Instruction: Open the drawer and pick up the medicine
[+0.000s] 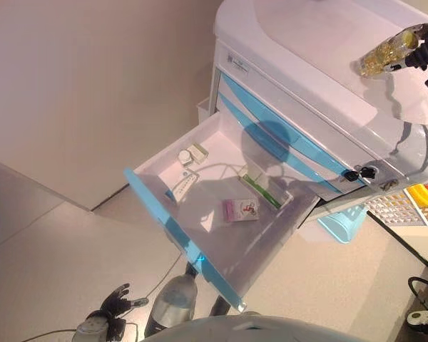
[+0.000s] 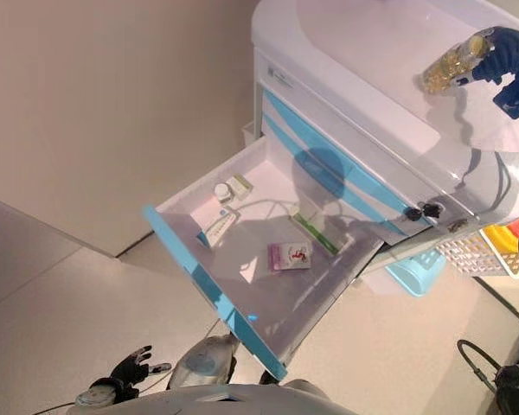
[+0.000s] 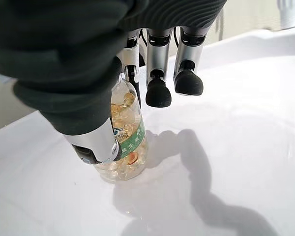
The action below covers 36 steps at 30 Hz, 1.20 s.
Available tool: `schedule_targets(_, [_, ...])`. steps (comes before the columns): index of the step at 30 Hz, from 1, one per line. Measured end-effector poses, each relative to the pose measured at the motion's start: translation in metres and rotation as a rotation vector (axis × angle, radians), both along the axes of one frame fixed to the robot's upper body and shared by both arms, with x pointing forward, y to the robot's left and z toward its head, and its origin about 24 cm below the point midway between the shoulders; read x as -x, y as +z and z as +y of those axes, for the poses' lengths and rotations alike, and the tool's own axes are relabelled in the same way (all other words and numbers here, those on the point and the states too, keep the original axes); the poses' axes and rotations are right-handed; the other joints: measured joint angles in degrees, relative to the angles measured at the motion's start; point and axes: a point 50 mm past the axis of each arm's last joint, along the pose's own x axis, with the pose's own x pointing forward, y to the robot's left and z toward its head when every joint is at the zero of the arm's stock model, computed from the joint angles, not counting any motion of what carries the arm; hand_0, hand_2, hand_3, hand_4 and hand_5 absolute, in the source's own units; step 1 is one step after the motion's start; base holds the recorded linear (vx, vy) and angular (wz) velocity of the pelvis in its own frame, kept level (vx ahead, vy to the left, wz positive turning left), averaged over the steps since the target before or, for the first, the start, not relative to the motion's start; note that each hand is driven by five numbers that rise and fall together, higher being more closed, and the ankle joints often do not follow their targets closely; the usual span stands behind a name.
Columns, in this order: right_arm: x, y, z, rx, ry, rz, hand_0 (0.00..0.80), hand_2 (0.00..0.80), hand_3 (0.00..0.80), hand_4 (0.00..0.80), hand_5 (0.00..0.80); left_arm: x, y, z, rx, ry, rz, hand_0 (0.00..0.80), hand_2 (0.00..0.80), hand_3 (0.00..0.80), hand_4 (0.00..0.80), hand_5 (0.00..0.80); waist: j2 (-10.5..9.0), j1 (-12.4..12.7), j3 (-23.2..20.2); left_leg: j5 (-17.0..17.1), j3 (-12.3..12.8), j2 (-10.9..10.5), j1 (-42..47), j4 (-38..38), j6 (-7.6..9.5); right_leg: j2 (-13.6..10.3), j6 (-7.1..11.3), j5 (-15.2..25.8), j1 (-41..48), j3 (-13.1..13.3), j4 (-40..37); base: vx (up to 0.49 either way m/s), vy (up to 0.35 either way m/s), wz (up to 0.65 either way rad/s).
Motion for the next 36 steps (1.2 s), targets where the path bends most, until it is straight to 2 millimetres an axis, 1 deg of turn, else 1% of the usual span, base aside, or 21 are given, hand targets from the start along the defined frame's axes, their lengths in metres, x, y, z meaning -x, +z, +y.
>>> schedule_targets(4, [0.000, 0.003, -0.001, 0.067, -0.018, 0.058, 0.800, 0.800, 0.800, 0.800, 0.800, -0.003, 0.004, 0.008, -0.023, -0.004, -0.013, 0.000, 0.000, 0.000, 0.000, 0.000, -0.78, -0.1, 0.5, 0.0, 0.0, 0.1, -0.1, 0.0, -0.01, 0.1, 0.01, 0.0, -0.1, 0.0, 0.0, 0.000, 0.000, 0.00])
schedule_targets(8, [0.007, 0.007, -0.009, 0.105, -0.039, 0.107, 0.800, 0.800, 0.800, 0.800, 0.800, -0.005, 0.005, 0.010, -0.028, -0.005, -0.019, 0.000, 0.000, 0.000, 0.000, 0.000, -1.26, -0.1, 0.8, 0.0, 0.1, 0.0, -0.5, 0.0, -0.01, 0.0, 0.02, 0.0, -0.5, 0.0, 0.1, 0.000, 0.000, 0.00])
schedule_targets(9, [0.008, 0.011, -0.009, 0.120, -0.039, 0.113, 0.800, 0.800, 0.800, 0.800, 0.800, -0.006, 0.005, 0.010, -0.028, -0.005, -0.020, 0.000, 0.000, 0.000, 0.000, 0.000, -1.28, -0.1, 0.8, 0.1, 0.1, 0.1, -0.8, 0.0, 0.11, 0.0, 0.02, 0.0, -0.9, 0.1, 0.2, 0.000, 0.000, 0.00])
schedule_targets(11, [0.010, 0.011, -0.011, 0.130, -0.039, 0.125, 0.800, 0.800, 0.800, 0.800, 0.800, -0.006, 0.005, 0.010, -0.028, -0.005, -0.022, 0.000, 0.000, 0.000, 0.000, 0.000, -1.30, -0.1, 0.8, 0.1, 0.1, 0.0, -0.9, 0.0, 0.17, -0.1, 0.03, 0.0, -0.9, 0.1, 0.2, 0.000, 0.000, 0.00])
schedule_targets(21, [0.010, 0.019, -0.005, 0.256, -0.012, 0.179, 0.800, 0.800, 0.800, 0.800, 0.800, -0.006, 0.005, 0.010, -0.030, -0.005, -0.023, 0.000, 0.000, 0.000, 0.000, 0.000, -1.31, -0.1, 0.8, 0.1, 0.1, -0.1, -0.9, 0.0, 0.17, -0.1, 0.03, 0.0, -0.9, 0.0, 0.2, 0.003, 0.001, 0.00])
schedule_targets(22, [0.010, 0.019, -0.005, 0.264, -0.014, 0.187, 0.706, 0.706, 0.706, 0.706, 0.706, -0.006, 0.005, 0.010, -0.030, -0.005, -0.023, 0.000, 0.000, 0.000, 0.000, 0.000, -1.31, 0.0, 0.8, 0.1, 0.1, -0.1, -0.9, 0.0, 0.17, -0.1, 0.03, 0.0, -0.9, 0.0, 0.2, 0.000, 0.000, 0.00])
schedule_targets(24, [0.010, 0.020, -0.005, 0.281, -0.008, 0.195, 0.474, 0.474, 0.474, 0.474, 0.474, -0.006, 0.006, 0.010, -0.030, -0.005, -0.023, 0.000, 0.000, 0.000, 0.000, 0.000, -1.31, 0.0, 0.8, 0.1, 0.1, -0.1, -0.9, 0.0, 0.18, -0.1, 0.03, 0.0, -0.9, 0.0, 0.2, 0.000, 0.000, 0.00])
schedule_targets(25, [0.010, 0.020, -0.004, 0.286, -0.002, 0.196, 0.295, 0.295, 0.295, 0.295, 0.295, -0.006, 0.005, 0.010, -0.030, -0.005, -0.023, 0.000, 0.000, 0.000, 0.000, 0.000, -1.31, 0.0, 0.8, 0.1, 0.1, -0.1, -0.9, 0.0, 0.18, -0.1, 0.03, 0.0, -0.9, 0.0, 0.2, 0.000, 0.000, 0.00])
schedule_targets(26, [0.010, 0.020, -0.004, 0.289, 0.003, 0.196, 0.000, 0.000, 0.000, 0.000, 0.000, -0.006, 0.005, 0.010, -0.030, -0.005, -0.022, 0.000, 0.000, 0.000, 0.000, 0.000, -1.31, 0.0, 0.8, 0.1, 0.1, -0.1, -0.9, 0.0, 0.18, -0.1, 0.03, 0.0, -0.9, 0.0, 0.2, 0.000, 0.000, 0.00])
schedule_targets(36, [0.010, 0.019, -0.006, 0.287, -0.002, 0.205, 0.000, 0.000, 0.000, 0.000, 0.000, -0.006, 0.006, 0.011, -0.033, -0.009, -0.035, 0.000, 0.000, 0.000, 0.000, 0.000, -1.30, -0.1, 0.8, 0.1, 0.1, -0.1, -0.9, 0.0, 0.18, -0.1, 0.03, 0.0, -0.9, 0.0, 0.1, 0.000, 0.000, 0.00])
